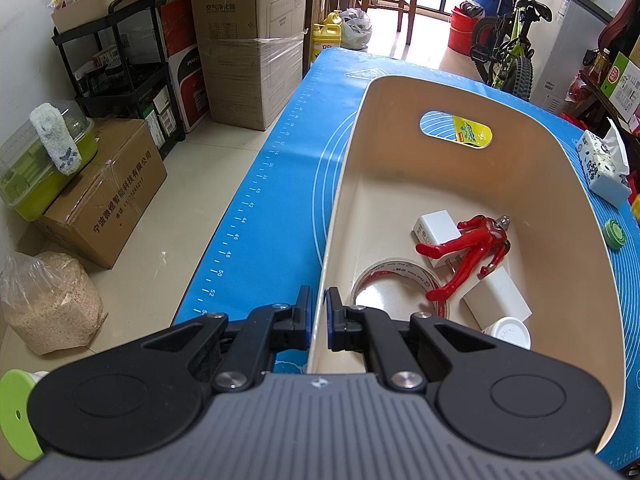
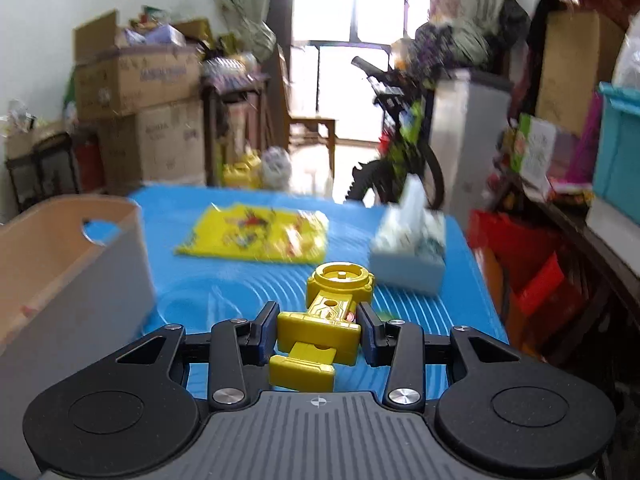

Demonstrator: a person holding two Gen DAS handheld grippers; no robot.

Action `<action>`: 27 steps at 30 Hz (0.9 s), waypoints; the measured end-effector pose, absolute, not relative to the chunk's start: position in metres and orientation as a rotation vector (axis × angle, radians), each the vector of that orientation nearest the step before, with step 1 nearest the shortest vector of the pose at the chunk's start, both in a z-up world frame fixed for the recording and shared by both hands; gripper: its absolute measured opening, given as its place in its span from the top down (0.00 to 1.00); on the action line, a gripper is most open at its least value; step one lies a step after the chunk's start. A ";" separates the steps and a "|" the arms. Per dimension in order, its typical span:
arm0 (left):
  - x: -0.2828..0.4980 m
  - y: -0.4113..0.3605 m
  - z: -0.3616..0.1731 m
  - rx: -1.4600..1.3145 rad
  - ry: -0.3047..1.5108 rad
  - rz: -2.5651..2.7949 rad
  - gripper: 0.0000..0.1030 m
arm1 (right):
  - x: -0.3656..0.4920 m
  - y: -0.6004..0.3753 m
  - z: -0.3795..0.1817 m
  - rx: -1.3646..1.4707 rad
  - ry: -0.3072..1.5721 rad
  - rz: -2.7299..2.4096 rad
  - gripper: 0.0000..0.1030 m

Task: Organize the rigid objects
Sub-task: 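Lift the yellow toy with the right tool and release it into the basket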

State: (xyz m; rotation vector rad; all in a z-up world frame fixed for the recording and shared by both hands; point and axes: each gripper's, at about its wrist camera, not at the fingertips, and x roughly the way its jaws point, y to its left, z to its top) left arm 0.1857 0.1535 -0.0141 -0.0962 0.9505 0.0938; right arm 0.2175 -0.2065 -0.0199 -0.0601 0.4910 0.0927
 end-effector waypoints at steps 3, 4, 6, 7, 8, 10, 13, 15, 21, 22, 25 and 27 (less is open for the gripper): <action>0.186 0.154 -0.014 -0.097 0.951 0.094 0.92 | 0.219 -0.188 0.002 -0.049 0.451 0.158 0.55; 0.186 0.154 -0.014 -0.097 0.951 0.093 0.92 | 0.219 -0.181 0.009 -0.043 0.436 0.183 0.55; 0.186 0.154 -0.014 -0.097 0.951 0.093 0.92 | 0.219 -0.166 0.021 -0.036 0.410 0.229 0.55; 0.186 0.154 -0.014 -0.097 0.951 0.093 0.92 | 0.220 -0.157 0.026 -0.037 0.400 0.258 0.55; 0.186 0.154 -0.014 -0.097 0.951 0.093 0.92 | 0.221 -0.149 0.029 -0.040 0.395 0.280 0.55; 0.186 0.154 -0.014 -0.096 0.951 0.093 0.92 | 0.224 -0.134 0.033 -0.048 0.392 0.327 0.55; 0.186 0.154 -0.014 -0.097 0.951 0.093 0.92 | 0.228 -0.110 0.032 -0.059 0.412 0.396 0.55; 0.186 0.154 -0.014 -0.096 0.951 0.093 0.92 | 0.231 -0.094 0.027 -0.080 0.440 0.448 0.55; 0.186 0.154 -0.014 -0.097 0.951 0.093 0.92 | 0.229 -0.045 -0.001 -0.165 0.555 0.586 0.55; 0.186 0.154 -0.014 -0.097 0.951 0.093 0.92 | 0.230 -0.040 -0.007 -0.173 0.582 0.594 0.55; 0.186 0.154 -0.014 -0.097 0.951 0.093 0.92 | 0.232 -0.032 -0.020 -0.185 0.640 0.602 0.55; 0.186 0.154 -0.014 -0.096 0.951 0.093 0.92 | 0.235 -0.027 -0.026 -0.202 0.680 0.605 0.55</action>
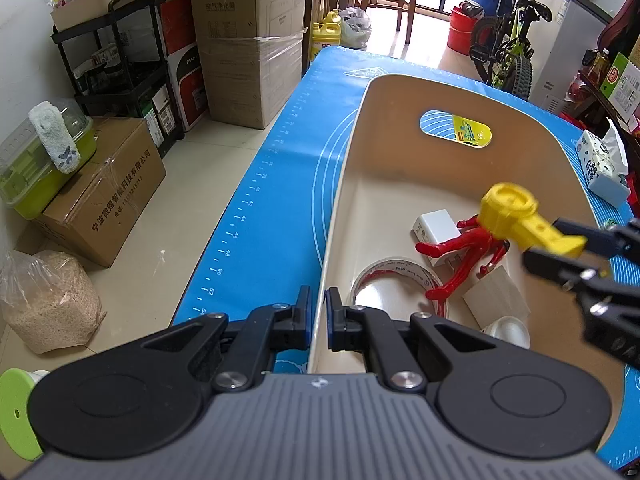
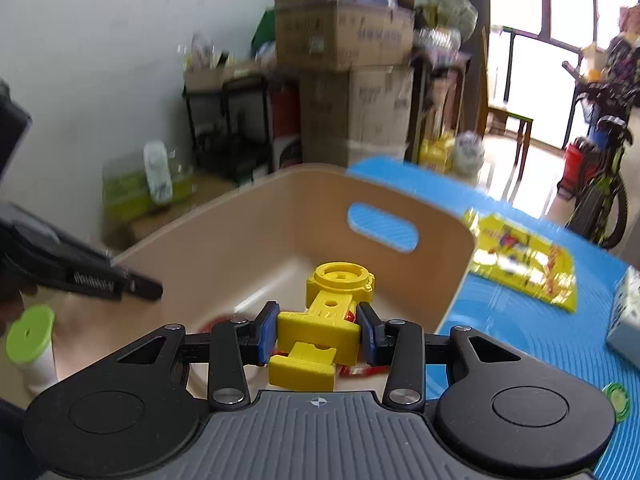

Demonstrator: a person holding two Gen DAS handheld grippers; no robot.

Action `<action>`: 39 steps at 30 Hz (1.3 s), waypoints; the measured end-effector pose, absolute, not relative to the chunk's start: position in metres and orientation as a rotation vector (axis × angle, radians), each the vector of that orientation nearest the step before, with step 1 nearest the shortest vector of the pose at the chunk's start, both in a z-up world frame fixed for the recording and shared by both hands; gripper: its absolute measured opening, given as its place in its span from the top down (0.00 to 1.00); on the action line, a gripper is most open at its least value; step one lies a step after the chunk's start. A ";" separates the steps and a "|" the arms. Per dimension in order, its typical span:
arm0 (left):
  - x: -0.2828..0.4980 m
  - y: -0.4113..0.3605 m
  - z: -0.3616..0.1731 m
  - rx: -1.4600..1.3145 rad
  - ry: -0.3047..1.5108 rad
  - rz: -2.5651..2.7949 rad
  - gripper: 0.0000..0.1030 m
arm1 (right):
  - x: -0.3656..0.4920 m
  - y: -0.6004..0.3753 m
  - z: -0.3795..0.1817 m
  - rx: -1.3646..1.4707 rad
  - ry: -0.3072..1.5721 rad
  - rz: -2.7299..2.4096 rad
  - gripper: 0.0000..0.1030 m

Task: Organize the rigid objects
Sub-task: 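Lift the yellow toy with the right tool and release it into the basket, then lower the right tool onto the green ointment tin and grip it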

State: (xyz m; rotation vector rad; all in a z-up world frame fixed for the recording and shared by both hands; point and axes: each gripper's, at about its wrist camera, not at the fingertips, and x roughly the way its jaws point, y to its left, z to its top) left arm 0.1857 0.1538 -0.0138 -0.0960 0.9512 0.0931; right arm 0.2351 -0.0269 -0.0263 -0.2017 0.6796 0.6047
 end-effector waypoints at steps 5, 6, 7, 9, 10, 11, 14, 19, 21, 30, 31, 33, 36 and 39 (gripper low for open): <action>0.186 0.154 -0.014 -0.096 0.951 0.094 0.92 | 0.235 -0.019 -0.032 -0.254 0.728 0.606 0.55; 0.186 0.154 -0.014 -0.096 0.951 0.094 0.92 | 0.236 -0.019 -0.032 -0.255 0.734 0.607 0.55; 0.186 0.154 -0.014 -0.096 0.951 0.094 0.92 | 0.238 -0.018 -0.031 -0.255 0.741 0.608 0.55; 0.186 0.154 -0.014 -0.097 0.951 0.094 0.92 | 0.239 -0.020 -0.029 -0.246 0.747 0.608 0.55; 0.186 0.154 -0.014 -0.096 0.951 0.094 0.92 | 0.239 -0.022 -0.028 -0.234 0.746 0.611 0.54; 0.186 0.154 -0.014 -0.097 0.951 0.093 0.92 | 0.239 -0.025 -0.026 -0.220 0.736 0.609 0.53; 0.186 0.154 -0.014 -0.096 0.951 0.094 0.92 | 0.241 -0.037 -0.019 -0.177 0.725 0.590 0.52; 0.186 0.155 -0.015 -0.096 0.951 0.092 0.92 | 0.240 -0.072 0.002 -0.116 0.651 0.555 0.30; 0.185 0.155 -0.015 -0.094 0.952 0.094 0.92 | 0.239 -0.087 0.012 -0.125 0.617 0.500 0.22; 0.185 0.155 -0.017 -0.098 0.953 0.092 0.92 | 0.251 -0.176 0.019 -0.113 0.561 0.249 0.12; 0.185 0.154 -0.017 -0.097 0.952 0.093 0.92 | 0.255 -0.185 0.014 -0.110 0.568 0.218 0.12; 0.185 0.154 -0.017 -0.097 0.953 0.092 0.92 | 0.265 -0.200 0.003 -0.097 0.590 0.159 0.12; 0.185 0.154 -0.017 -0.096 0.953 0.093 0.92 | 0.280 -0.218 -0.018 -0.077 0.634 0.088 0.12; 0.185 0.154 -0.017 -0.093 0.954 0.091 0.92 | 0.292 -0.229 -0.037 -0.087 0.681 0.043 0.12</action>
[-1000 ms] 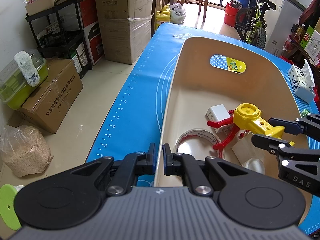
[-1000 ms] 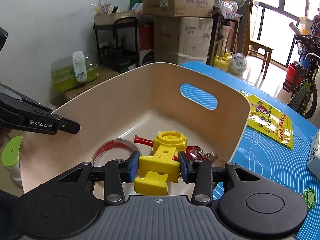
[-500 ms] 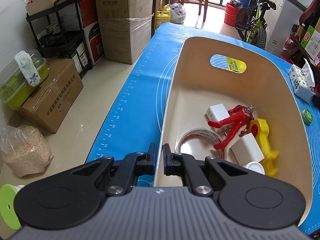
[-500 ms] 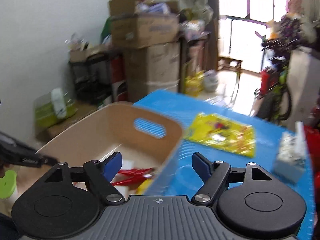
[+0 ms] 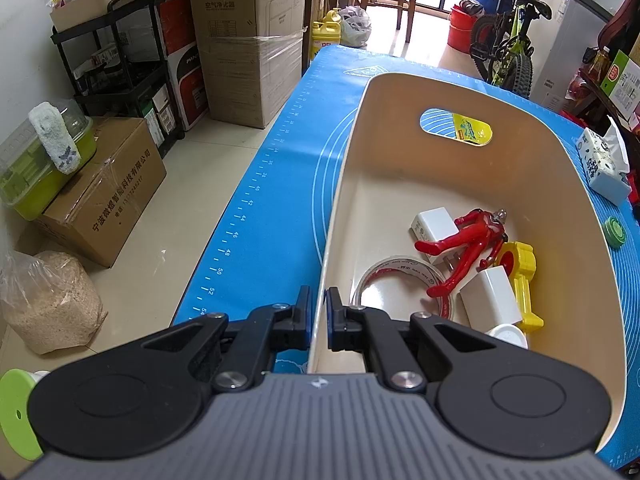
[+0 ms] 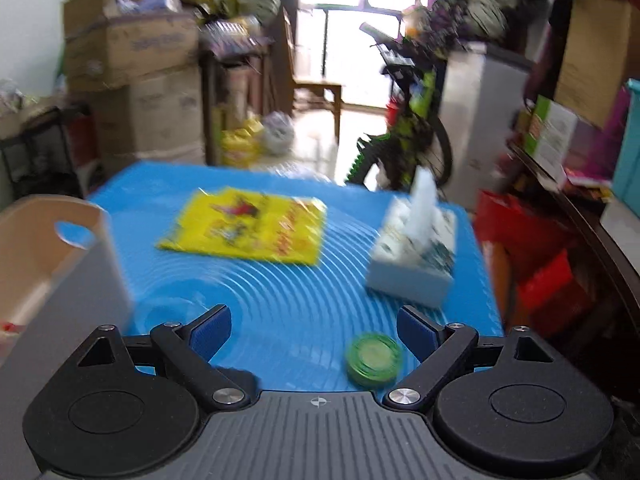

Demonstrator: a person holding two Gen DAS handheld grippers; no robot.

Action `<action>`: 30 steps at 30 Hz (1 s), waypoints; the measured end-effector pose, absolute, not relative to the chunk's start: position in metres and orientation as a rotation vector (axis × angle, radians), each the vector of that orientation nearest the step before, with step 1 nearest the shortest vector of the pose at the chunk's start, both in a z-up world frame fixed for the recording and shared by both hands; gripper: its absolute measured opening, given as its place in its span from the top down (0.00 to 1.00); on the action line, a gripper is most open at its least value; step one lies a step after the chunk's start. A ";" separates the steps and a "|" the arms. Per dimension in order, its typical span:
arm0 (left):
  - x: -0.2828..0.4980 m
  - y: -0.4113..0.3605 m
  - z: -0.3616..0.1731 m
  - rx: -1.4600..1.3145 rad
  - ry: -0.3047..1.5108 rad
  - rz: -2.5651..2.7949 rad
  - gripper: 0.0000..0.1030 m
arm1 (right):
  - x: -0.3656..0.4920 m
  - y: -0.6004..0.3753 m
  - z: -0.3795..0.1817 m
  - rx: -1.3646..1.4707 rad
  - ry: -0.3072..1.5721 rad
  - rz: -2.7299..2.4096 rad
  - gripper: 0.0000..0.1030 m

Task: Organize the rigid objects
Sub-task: 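Lower the right tool onto the green ointment tin and grip it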

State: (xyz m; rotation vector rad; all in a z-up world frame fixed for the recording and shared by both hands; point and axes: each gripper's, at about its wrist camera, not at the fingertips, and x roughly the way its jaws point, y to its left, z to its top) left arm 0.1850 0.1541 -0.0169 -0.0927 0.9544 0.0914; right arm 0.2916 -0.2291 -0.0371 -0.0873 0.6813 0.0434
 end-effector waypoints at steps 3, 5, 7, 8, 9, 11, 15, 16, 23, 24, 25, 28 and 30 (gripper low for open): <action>0.185 0.156 -0.016 -0.093 0.957 0.089 0.92 | 0.301 -0.239 -0.054 -0.083 0.706 0.010 0.13; 0.186 0.156 -0.016 -0.092 0.957 0.089 0.92 | 0.310 -0.243 -0.063 -0.069 0.709 -0.003 0.13; 0.186 0.155 -0.016 -0.091 0.958 0.090 0.92 | 0.317 -0.245 -0.071 -0.067 0.723 -0.030 0.13; 0.186 0.155 -0.015 -0.090 0.958 0.091 0.92 | 0.322 -0.246 -0.077 -0.064 0.743 -0.044 0.13; 0.186 0.156 -0.015 -0.089 0.958 0.090 0.92 | 0.326 -0.247 -0.083 -0.054 0.763 -0.062 0.16; 0.186 0.156 -0.015 -0.091 0.958 0.089 0.92 | 0.332 -0.252 -0.092 -0.020 0.788 -0.090 0.18; 0.186 0.155 -0.015 -0.091 0.959 0.088 0.92 | 0.337 -0.252 -0.104 -0.004 0.810 -0.112 0.20; 0.187 0.155 -0.016 -0.089 0.960 0.088 0.92 | 0.339 -0.252 -0.108 -0.013 0.823 -0.117 0.21; 0.187 0.155 -0.016 -0.089 0.964 0.089 0.92 | 0.343 -0.258 -0.113 0.038 0.826 -0.101 0.35; 0.187 0.155 -0.016 -0.090 0.964 0.089 0.92 | 0.343 -0.258 -0.112 0.036 0.825 -0.095 0.38; 0.187 0.155 -0.016 -0.091 0.964 0.089 0.92 | 0.343 -0.257 -0.112 0.022 0.824 -0.092 0.41; 0.187 0.155 -0.016 -0.090 0.964 0.089 0.92 | 0.342 -0.253 -0.111 -0.002 0.817 -0.079 0.47; 0.187 0.155 -0.016 -0.091 0.964 0.089 0.92 | 0.340 -0.249 -0.111 -0.021 0.815 -0.072 0.47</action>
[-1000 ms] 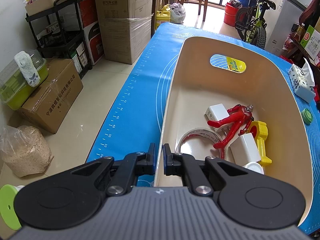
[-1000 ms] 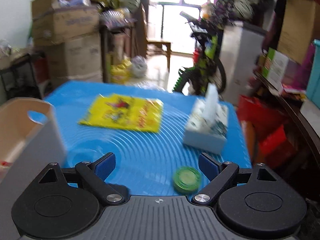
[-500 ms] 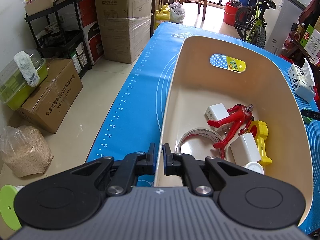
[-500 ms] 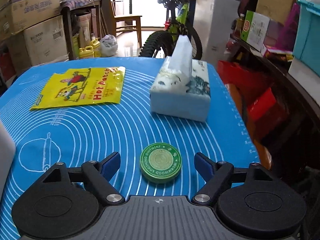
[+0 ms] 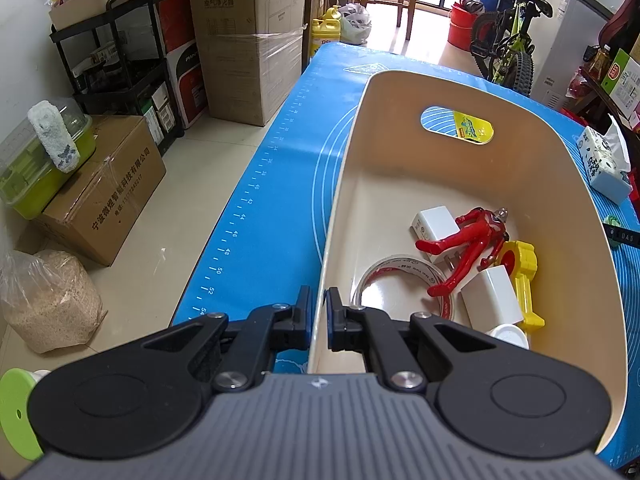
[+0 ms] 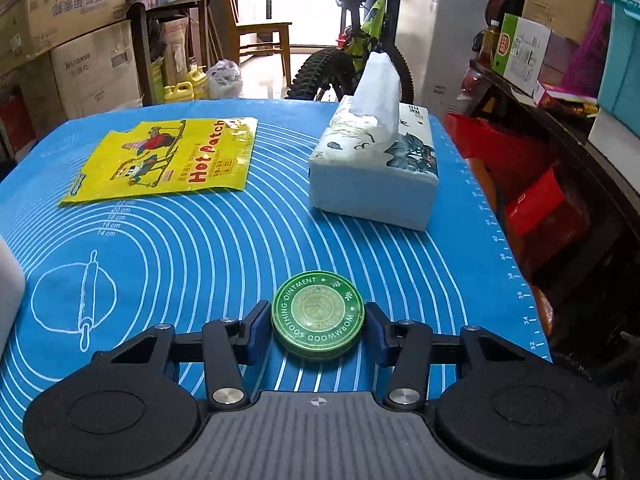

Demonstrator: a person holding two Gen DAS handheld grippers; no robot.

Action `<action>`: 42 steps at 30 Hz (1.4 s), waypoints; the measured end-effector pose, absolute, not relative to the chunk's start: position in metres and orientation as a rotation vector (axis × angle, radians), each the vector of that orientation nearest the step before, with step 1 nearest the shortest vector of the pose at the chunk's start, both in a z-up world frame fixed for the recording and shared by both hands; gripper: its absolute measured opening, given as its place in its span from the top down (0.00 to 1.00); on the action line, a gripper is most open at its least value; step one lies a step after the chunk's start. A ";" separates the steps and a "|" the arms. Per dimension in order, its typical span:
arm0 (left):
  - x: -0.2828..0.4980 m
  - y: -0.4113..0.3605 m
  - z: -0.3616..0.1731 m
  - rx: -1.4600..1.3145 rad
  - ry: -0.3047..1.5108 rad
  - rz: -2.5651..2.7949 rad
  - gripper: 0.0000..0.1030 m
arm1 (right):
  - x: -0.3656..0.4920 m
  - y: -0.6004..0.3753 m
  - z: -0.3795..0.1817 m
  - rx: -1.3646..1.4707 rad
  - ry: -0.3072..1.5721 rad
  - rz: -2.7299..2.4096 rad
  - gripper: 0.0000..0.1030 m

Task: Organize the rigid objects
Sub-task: 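Lower the right tool onto the green ointment tin and grip it, then carry the green tin with the right tool and release it into the basket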

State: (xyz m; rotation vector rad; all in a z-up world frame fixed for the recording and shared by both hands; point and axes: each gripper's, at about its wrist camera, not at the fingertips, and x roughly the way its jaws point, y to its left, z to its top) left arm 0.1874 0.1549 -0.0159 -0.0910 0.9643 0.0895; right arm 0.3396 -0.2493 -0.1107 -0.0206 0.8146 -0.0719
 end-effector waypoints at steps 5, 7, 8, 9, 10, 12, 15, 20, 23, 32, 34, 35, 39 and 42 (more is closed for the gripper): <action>0.187 0.155 -0.016 -0.091 0.964 0.089 0.92 | 0.333 -0.240 -0.106 -0.070 0.807 -0.068 0.47; 0.187 0.155 -0.016 -0.091 0.963 0.089 0.92 | 0.330 -0.237 -0.101 -0.090 0.799 -0.060 0.47; 0.188 0.156 -0.016 -0.092 0.963 0.088 0.92 | 0.329 -0.235 -0.097 -0.094 0.792 -0.059 0.47; 0.188 0.156 -0.016 -0.092 0.963 0.088 0.92 | 0.327 -0.235 -0.092 -0.092 0.786 -0.053 0.47; 0.188 0.156 -0.016 -0.091 0.963 0.089 0.92 | 0.325 -0.233 -0.089 -0.098 0.778 -0.049 0.47; 0.188 0.156 -0.016 -0.091 0.963 0.089 0.92 | 0.320 -0.229 -0.080 -0.119 0.763 -0.040 0.47; 0.188 0.157 -0.016 -0.093 0.962 0.089 0.92 | 0.313 -0.224 -0.064 -0.127 0.735 -0.021 0.47; 0.187 0.158 -0.015 -0.095 0.963 0.088 0.92 | 0.303 -0.213 -0.032 -0.149 0.673 0.036 0.47; 0.187 0.159 -0.015 -0.096 0.961 0.089 0.92 | 0.296 -0.204 -0.011 -0.149 0.632 0.068 0.47; 0.186 0.158 -0.014 -0.099 0.960 0.090 0.92 | 0.274 -0.145 0.033 -0.159 0.551 0.234 0.47; 0.186 0.157 -0.014 -0.101 0.960 0.090 0.92 | 0.269 -0.132 0.038 -0.156 0.548 0.270 0.47; 0.186 0.157 -0.013 -0.102 0.960 0.089 0.92 | 0.267 -0.126 0.040 -0.154 0.547 0.287 0.47; 0.186 0.157 -0.013 -0.102 0.960 0.089 0.92 | 0.264 -0.094 0.038 -0.164 0.561 0.361 0.47; 0.187 0.156 -0.013 -0.101 0.964 0.090 0.92 | 0.259 -0.066 0.027 -0.193 0.579 0.417 0.47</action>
